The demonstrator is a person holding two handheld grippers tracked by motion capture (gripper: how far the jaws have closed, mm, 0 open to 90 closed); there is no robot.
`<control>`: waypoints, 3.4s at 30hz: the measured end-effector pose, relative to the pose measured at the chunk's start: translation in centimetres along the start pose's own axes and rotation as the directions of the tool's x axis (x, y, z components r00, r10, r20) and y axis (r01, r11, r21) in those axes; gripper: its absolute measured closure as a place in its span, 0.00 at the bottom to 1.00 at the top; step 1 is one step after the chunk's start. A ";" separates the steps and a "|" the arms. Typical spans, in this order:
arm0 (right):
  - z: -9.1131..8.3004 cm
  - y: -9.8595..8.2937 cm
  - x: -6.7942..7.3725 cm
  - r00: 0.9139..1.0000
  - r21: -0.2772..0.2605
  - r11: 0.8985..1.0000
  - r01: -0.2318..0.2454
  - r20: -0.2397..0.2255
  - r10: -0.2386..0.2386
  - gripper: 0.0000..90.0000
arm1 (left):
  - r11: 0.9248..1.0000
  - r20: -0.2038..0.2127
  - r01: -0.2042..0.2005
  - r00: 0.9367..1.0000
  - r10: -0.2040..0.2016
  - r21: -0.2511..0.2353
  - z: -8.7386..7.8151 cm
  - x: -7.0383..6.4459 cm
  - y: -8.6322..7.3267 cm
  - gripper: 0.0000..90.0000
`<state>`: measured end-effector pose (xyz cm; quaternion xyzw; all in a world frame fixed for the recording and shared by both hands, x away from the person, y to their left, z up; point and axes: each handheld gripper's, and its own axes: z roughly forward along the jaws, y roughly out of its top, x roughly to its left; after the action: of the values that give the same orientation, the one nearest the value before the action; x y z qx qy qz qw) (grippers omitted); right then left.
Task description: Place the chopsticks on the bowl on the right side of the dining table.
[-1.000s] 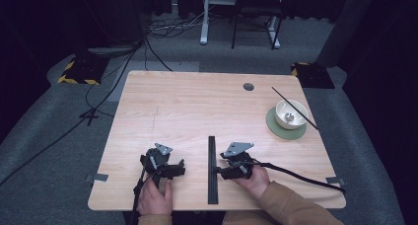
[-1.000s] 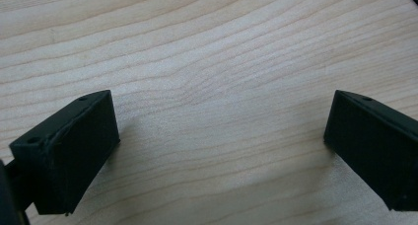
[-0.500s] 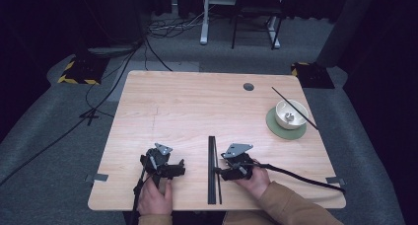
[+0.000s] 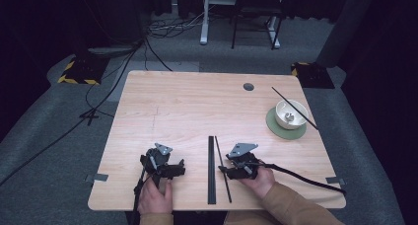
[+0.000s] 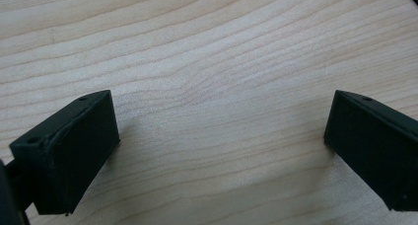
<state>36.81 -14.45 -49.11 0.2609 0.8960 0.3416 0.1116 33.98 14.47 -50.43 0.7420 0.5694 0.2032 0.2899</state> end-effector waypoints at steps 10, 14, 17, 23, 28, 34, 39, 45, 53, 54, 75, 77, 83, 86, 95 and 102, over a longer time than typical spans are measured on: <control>-1.3 -0.6 -2.2 0.999 0.048 0.998 -0.045 0.018 0.045 0.73 | 1.000 0.000 -0.001 1.000 0.001 0.000 0.0 0.0 0.0 0.00; -1.6 -0.8 -2.8 0.998 0.057 0.997 -0.060 0.033 0.059 0.83 | 1.000 0.000 0.000 1.000 0.000 0.000 0.0 0.0 0.0 0.00; -1.7 -0.9 -2.9 0.997 0.059 0.996 -0.062 0.047 0.059 0.86 | 1.000 0.000 0.001 1.000 -0.001 0.000 0.0 0.0 0.0 0.00; -1.7 -0.8 -3.6 0.994 0.064 0.995 -0.079 0.077 0.074 0.92 | 1.000 0.000 0.000 1.000 0.000 0.000 0.0 0.0 0.0 0.00; -1.8 -1.1 -4.5 0.989 0.044 0.991 -0.124 0.091 0.120 0.92 | 1.000 0.000 0.000 1.000 0.000 0.000 0.0 0.0 0.0 0.00; -2.2 -1.5 -5.0 0.986 0.046 0.990 -0.136 0.100 0.131 0.85 | 1.000 0.000 0.000 1.000 0.000 0.000 0.0 0.0 0.0 0.00; -2.6 -2.0 -5.2 0.985 0.051 0.987 -0.150 0.091 0.145 0.91 | 1.000 0.000 0.000 1.000 0.000 0.000 0.0 0.0 0.0 0.00; -2.8 -2.1 -5.2 0.986 0.055 0.989 -0.136 0.108 0.129 0.95 | 1.000 0.000 0.001 1.000 -0.001 0.000 0.0 0.0 0.0 0.00; -3.0 -2.1 -5.3 0.984 0.062 0.990 -0.126 0.134 0.117 0.95 | 1.000 0.000 0.000 1.000 0.000 0.000 0.0 0.0 0.0 0.00; -3.1 -2.1 -5.3 0.984 0.057 0.990 -0.126 0.133 0.118 0.95 | 1.000 0.000 0.001 1.000 -0.001 0.000 0.0 0.0 0.0 0.00; -11.2 -0.7 -6.4 0.977 -0.078 0.993 -0.083 0.190 0.097 0.96 | 1.000 0.000 0.001 1.000 -0.001 0.000 0.0 0.0 0.0 0.00; -11.5 -0.7 -6.5 0.977 -0.084 0.993 -0.084 0.191 0.098 0.95 | 1.000 0.000 0.001 1.000 -0.001 0.000 0.0 0.0 0.0 0.00; -13.8 -0.4 -7.4 0.972 -0.124 0.989 -0.079 0.212 0.104 0.96 | 1.000 0.000 0.001 1.000 -0.001 0.000 0.0 0.0 0.0 0.00; -15.4 0.2 -7.9 0.966 -0.145 0.987 -0.071 0.236 0.104 0.95 | 1.000 0.000 0.001 1.000 -0.001 0.000 0.0 0.0 0.0 0.00; -17.6 1.3 -9.3 0.962 -0.162 0.984 -0.076 0.247 0.115 0.96 | 1.000 0.000 0.001 1.000 -0.001 0.000 0.0 0.0 0.0 0.00; -19.3 1.9 -11.3 0.959 -0.167 0.981 -0.097 0.247 0.137 0.95 | 1.000 0.000 0.001 1.000 -0.001 0.000 0.0 0.0 0.0 0.00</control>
<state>39.76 -30.09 -33.26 0.3464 0.8278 0.3789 0.2262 33.98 14.46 -50.43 0.7418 0.5696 0.2032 0.2899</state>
